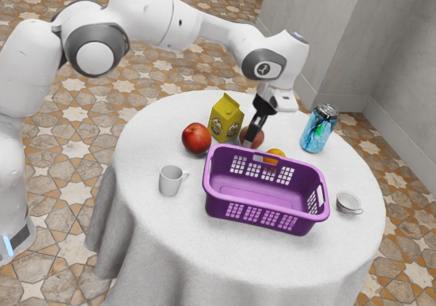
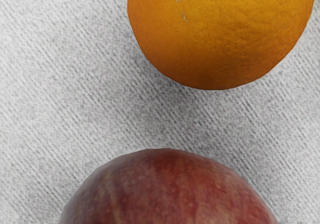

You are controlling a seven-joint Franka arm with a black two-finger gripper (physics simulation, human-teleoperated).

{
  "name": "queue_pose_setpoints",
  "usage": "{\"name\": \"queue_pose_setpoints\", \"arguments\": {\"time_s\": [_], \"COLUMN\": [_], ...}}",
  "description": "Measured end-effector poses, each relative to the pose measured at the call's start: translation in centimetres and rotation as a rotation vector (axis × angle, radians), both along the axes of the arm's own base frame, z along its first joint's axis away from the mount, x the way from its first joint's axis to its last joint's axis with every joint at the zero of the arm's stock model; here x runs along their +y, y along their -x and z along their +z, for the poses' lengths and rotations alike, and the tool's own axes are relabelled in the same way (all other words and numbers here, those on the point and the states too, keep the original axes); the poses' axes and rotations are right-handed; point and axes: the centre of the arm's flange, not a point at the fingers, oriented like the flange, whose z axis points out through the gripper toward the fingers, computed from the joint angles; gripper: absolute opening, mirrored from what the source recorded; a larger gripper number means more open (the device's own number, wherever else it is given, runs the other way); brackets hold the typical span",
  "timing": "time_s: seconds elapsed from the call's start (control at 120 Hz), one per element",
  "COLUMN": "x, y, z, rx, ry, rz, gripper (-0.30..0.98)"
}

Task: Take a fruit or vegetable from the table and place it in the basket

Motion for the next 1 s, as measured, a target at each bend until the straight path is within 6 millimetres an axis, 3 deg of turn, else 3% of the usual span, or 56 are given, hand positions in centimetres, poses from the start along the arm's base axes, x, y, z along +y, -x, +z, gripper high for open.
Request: {"name": "queue_pose_setpoints", "arguments": {"time_s": [0.225,0.392,0.508,0.558,0.667,0.758,0.867,1.0], "x": [0.0,-0.2,-0.9,-2.5,-9.0,-12.9,-16.3,-18.8], "y": [-0.2,1.0,2.1,2.5,3.1,3.7,4.4,4.8], "z": [3.6,10.7,13.6,14.3,15.0,15.2,15.0,13.9], "rx": [-0.062,-0.159,-0.189,-0.195,-0.199,-0.195,-0.187,-0.17], "ry": [-0.017,-0.032,-0.036,-0.028,0.005,0.025,0.041,0.053], "rz": [-0.001,0.0,-0.006,-0.028,-0.124,-0.174,-0.208,-0.223], "gripper": [0.35,0.35,0.36,0.36,0.35,0.35,0.36,0.35]}}
